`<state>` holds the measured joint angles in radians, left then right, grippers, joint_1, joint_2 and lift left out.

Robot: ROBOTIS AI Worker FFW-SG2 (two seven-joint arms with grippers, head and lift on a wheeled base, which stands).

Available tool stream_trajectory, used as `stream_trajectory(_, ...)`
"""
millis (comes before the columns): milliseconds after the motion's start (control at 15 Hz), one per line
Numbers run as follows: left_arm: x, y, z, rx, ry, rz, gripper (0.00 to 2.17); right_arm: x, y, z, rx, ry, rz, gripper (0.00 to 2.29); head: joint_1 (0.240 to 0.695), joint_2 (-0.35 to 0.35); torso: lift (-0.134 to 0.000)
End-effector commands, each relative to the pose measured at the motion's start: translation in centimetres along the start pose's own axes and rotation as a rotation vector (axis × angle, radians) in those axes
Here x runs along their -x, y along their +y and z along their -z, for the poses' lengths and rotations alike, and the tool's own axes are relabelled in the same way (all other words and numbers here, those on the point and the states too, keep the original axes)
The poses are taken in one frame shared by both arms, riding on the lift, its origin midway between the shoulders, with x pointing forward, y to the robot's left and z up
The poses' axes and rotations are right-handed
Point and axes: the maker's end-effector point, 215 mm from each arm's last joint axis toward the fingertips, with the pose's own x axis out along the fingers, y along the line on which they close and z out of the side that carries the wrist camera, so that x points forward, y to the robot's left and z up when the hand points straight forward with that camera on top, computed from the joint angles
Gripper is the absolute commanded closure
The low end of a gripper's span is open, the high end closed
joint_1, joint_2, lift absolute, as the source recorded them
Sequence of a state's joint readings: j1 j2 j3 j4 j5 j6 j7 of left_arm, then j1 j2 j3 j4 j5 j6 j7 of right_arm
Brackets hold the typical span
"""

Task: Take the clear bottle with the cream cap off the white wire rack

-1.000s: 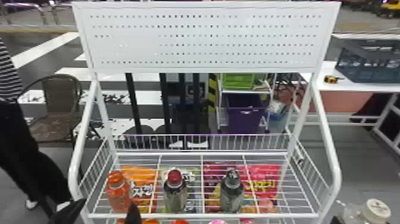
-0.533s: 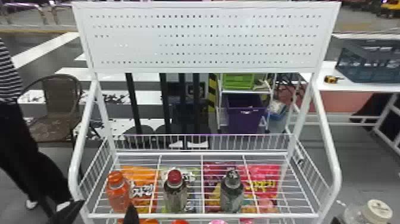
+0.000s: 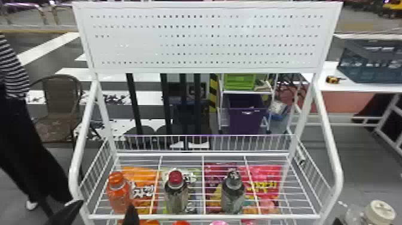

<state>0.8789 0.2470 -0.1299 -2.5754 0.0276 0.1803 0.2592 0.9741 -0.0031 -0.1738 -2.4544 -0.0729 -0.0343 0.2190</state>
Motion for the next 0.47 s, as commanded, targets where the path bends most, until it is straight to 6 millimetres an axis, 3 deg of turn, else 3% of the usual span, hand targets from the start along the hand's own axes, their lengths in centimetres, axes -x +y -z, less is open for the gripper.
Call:
stream_trajectory(0, -0.04, 0.05, 0.02, -0.001, 0.0, -0.001, 0.14, 0.0, -0.03, -0.08, 0.002, -0.001, 0.0, 1.7, 0.499, 0.0, 0.0)
stream_trajectory(400, -0.23, 0.07, 0.18, 0.001, 0.002, -0.002, 0.14, -0.21, -0.08, 0.22, 0.001, 0.005, 0.0, 1.7, 0.499, 0.0, 0.0)
